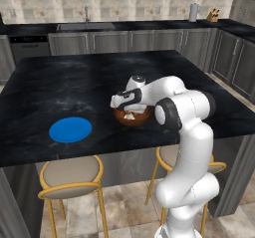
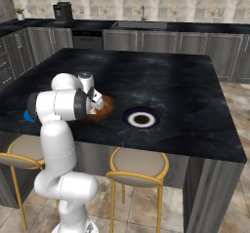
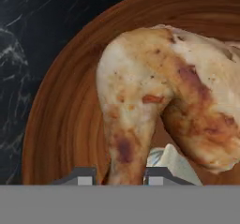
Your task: Pick the chicken drumstick and garlic from their plates and place them in the bowl. Then put the bowl in the fridge.
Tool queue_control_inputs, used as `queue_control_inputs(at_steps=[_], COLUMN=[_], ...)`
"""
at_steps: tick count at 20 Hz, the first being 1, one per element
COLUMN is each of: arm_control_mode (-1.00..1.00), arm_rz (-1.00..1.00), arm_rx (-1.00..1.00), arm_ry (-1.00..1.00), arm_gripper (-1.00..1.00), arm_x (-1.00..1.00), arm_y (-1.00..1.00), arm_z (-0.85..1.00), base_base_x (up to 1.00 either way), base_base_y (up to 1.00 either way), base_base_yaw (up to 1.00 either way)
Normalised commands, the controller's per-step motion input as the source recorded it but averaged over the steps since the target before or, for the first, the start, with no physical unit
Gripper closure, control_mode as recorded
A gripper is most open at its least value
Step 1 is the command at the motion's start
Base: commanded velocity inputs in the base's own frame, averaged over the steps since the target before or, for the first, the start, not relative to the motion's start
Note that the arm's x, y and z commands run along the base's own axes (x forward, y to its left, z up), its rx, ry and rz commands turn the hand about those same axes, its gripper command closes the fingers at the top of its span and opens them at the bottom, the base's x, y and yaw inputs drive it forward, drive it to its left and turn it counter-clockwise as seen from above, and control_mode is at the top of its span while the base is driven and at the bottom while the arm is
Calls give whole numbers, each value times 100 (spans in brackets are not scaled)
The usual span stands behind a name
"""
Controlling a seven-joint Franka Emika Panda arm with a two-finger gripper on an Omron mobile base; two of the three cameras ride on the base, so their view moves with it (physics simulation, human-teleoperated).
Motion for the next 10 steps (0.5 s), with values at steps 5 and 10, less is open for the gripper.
queue_control_inputs(at_steps=[5,10], arm_control_mode=[-100,-100], arm_rz=[0,0], arm_rx=[1,5], arm_ry=[0,0], arm_gripper=[-100,-100], arm_x=[9,-2], arm_y=[1,0], arm_z=[0,13], base_base_x=[0,0], base_base_y=[0,0], base_base_yaw=[0,0])
